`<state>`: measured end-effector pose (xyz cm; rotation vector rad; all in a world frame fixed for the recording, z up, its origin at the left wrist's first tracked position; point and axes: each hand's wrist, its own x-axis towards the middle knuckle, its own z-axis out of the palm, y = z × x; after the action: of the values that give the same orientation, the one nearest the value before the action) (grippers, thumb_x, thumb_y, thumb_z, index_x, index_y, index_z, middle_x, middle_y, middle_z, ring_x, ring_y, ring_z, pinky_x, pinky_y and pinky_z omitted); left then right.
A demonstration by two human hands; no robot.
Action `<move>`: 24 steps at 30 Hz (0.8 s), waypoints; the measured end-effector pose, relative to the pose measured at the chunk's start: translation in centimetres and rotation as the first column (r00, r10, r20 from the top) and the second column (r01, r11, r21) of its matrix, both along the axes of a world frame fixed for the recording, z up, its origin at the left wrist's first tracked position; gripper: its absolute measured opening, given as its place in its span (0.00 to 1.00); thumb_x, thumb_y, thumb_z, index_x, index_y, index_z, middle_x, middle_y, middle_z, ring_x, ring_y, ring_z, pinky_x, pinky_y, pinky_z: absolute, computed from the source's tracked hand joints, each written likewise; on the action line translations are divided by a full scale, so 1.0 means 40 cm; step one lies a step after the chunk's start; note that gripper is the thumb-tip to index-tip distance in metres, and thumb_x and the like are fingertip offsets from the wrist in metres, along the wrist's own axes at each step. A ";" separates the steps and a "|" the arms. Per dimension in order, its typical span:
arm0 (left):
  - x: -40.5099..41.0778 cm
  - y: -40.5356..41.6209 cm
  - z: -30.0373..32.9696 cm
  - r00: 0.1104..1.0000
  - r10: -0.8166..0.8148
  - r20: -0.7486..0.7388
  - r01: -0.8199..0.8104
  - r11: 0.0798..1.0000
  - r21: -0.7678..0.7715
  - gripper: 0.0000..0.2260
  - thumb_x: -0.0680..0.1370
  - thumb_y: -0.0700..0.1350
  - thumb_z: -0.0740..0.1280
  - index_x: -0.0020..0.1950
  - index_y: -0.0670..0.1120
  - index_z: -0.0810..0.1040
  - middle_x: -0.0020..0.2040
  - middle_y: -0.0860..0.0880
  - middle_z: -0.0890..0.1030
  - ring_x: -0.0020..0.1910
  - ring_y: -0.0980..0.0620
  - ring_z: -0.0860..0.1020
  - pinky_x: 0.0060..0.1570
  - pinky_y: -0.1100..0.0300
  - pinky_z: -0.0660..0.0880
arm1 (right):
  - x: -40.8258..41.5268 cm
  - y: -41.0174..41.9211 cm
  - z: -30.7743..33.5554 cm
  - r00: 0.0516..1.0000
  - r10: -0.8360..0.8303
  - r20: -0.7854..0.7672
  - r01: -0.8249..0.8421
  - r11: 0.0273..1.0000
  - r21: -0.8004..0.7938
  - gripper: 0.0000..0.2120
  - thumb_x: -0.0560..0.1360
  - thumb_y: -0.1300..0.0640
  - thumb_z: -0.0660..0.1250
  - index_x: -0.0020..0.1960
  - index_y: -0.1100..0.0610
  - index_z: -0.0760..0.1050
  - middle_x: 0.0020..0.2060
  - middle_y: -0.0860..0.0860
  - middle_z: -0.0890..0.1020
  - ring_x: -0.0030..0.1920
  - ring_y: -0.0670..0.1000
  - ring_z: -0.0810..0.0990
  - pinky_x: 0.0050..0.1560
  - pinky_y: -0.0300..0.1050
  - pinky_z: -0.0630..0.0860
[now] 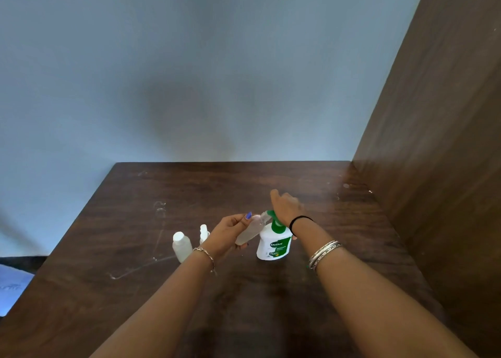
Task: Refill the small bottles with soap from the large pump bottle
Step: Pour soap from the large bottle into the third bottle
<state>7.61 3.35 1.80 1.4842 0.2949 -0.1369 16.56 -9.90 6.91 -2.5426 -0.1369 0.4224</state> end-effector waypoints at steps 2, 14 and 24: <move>0.001 -0.001 0.002 1.000 0.003 -0.001 -0.003 1.000 -0.009 0.10 0.77 0.50 0.61 0.49 0.46 0.79 0.45 0.43 0.75 0.37 0.51 0.72 0.34 0.60 0.71 | 0.000 -0.001 0.003 1.000 0.005 -0.003 -0.005 1.000 0.022 0.25 0.78 0.47 0.45 0.60 0.60 0.73 0.60 0.62 0.75 0.59 0.61 0.73 0.58 0.51 0.67; 0.001 -0.005 -0.002 1.000 -0.017 0.015 0.017 1.000 0.001 0.10 0.78 0.50 0.60 0.50 0.48 0.79 0.49 0.44 0.76 0.45 0.47 0.72 0.40 0.58 0.73 | -0.116 -0.094 -0.071 0.884 0.225 0.409 -0.337 0.914 0.226 0.17 0.81 0.59 0.54 0.69 0.58 0.69 0.65 0.54 0.75 0.64 0.52 0.73 0.62 0.38 0.68; 0.014 0.008 -0.007 1.000 -0.026 0.002 0.026 0.999 0.033 0.15 0.77 0.51 0.61 0.58 0.44 0.77 0.52 0.44 0.75 0.45 0.50 0.72 0.38 0.61 0.73 | -0.066 -0.116 -0.041 0.862 0.370 0.346 -0.428 0.897 0.108 0.21 0.78 0.51 0.62 0.70 0.55 0.68 0.53 0.52 0.68 0.55 0.48 0.68 0.56 0.39 0.69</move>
<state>8.19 3.67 1.51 1.5210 0.2765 -0.1517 13.91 -14.56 5.25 -2.3736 -0.8035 0.1370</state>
